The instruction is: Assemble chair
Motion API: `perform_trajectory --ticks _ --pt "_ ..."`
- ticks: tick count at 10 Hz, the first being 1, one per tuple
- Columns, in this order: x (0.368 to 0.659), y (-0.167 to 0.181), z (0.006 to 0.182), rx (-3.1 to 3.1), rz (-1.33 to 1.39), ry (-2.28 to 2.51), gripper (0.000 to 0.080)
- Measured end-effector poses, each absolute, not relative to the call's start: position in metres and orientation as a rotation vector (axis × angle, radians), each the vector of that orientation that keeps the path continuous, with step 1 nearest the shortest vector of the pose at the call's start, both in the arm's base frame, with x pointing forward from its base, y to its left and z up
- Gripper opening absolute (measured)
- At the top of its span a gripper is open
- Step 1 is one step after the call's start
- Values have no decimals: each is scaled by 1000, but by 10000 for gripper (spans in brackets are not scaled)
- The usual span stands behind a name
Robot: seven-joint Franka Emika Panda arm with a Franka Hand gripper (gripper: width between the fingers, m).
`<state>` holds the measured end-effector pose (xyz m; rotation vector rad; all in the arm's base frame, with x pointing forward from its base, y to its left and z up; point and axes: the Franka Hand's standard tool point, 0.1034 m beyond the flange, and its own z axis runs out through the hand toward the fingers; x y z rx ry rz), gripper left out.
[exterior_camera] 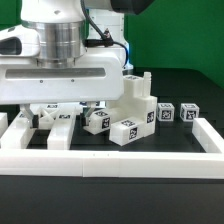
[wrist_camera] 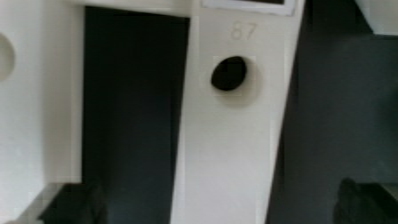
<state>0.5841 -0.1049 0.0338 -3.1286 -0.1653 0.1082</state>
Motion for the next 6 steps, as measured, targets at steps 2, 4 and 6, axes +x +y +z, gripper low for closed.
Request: perform_trajectory --ticks 2,4,6 --pt "584 -105 34 -3129 108 -164 648" --pt "579 -107 24 -3134 129 -114 648" --pt "575 -104 14 -3138 154 -63 648"
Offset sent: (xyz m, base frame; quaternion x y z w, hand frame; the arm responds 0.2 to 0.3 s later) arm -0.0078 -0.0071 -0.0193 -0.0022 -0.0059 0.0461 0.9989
